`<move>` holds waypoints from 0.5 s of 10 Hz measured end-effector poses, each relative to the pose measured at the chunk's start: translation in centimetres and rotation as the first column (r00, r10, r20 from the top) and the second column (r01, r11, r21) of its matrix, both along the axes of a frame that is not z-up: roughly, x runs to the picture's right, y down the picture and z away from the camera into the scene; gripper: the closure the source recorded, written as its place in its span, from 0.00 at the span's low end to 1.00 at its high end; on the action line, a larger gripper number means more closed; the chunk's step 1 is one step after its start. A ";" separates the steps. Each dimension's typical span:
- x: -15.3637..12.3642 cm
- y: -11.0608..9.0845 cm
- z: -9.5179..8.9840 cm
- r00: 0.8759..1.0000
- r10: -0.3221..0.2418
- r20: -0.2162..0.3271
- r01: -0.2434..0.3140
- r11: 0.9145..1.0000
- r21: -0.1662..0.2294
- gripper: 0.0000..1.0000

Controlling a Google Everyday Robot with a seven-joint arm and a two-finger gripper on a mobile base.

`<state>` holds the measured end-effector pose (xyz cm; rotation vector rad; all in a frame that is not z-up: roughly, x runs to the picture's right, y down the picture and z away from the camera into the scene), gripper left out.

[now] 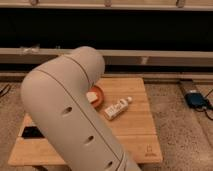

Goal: Push the eraser across the table

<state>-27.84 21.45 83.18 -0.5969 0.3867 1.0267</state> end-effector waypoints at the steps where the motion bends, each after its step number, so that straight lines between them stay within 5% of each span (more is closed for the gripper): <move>1: -0.5 -0.1 -0.1 1.000 -0.002 0.010 0.002 1.000 0.001 0.20; 5: -3.7 -0.7 -0.3 0.998 -0.021 0.059 0.021 1.000 0.004 0.20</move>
